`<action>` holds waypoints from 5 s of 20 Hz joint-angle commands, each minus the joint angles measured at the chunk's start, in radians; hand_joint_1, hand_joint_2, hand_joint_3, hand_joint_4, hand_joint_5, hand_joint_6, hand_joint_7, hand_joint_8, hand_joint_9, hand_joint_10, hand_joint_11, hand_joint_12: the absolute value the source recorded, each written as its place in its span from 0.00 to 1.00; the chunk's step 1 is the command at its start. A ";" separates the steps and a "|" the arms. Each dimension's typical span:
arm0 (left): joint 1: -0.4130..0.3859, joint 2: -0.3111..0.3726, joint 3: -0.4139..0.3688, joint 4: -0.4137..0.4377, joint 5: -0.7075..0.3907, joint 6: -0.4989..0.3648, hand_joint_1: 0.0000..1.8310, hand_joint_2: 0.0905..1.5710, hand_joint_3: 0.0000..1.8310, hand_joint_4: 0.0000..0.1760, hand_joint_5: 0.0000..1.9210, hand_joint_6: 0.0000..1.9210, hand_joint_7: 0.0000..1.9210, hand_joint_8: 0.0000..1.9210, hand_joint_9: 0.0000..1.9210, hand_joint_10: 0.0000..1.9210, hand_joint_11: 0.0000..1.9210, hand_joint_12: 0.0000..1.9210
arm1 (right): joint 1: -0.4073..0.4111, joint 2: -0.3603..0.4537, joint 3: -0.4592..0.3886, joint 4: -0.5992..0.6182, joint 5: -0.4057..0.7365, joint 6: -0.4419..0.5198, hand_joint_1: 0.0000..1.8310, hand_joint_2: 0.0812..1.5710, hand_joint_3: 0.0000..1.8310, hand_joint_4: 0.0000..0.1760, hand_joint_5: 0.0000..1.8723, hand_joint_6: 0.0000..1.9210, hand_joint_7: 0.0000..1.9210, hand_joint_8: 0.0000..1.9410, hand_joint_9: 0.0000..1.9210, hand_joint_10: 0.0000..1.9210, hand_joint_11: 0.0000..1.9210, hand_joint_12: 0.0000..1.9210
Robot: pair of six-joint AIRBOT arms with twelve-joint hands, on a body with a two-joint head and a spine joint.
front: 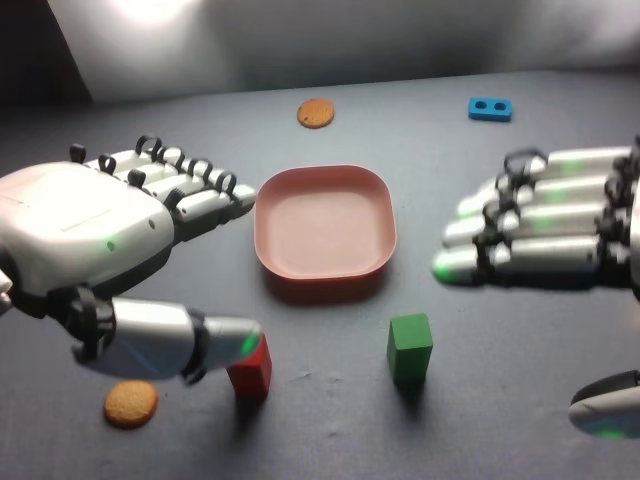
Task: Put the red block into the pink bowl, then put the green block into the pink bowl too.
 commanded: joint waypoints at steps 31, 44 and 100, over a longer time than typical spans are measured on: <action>0.145 -0.216 -0.019 -0.201 -0.382 0.188 0.20 0.60 0.01 0.00 0.15 0.01 0.03 0.00 0.00 0.00 0.00 0.00 | -0.008 0.008 -0.046 0.339 -0.066 -0.279 0.07 0.71 0.00 0.00 0.13 0.00 0.13 0.00 0.10 0.00 0.00 0.23; 0.200 -0.275 0.015 -0.167 -0.418 0.156 0.22 0.64 0.00 0.00 0.23 0.01 0.04 0.00 0.00 0.00 0.00 0.00 | -0.007 0.008 -0.046 0.339 -0.065 -0.284 0.06 0.72 0.00 0.00 0.13 0.00 0.12 0.00 0.10 0.00 0.00 0.26; 0.076 -0.346 0.107 -0.197 -0.394 0.188 0.56 0.68 0.00 0.85 0.52 0.49 0.12 0.00 0.02 0.00 0.00 0.00 | -0.009 0.009 -0.050 0.339 -0.050 -0.284 0.07 0.72 0.00 0.00 0.16 0.00 0.15 0.00 0.13 0.00 0.00 0.32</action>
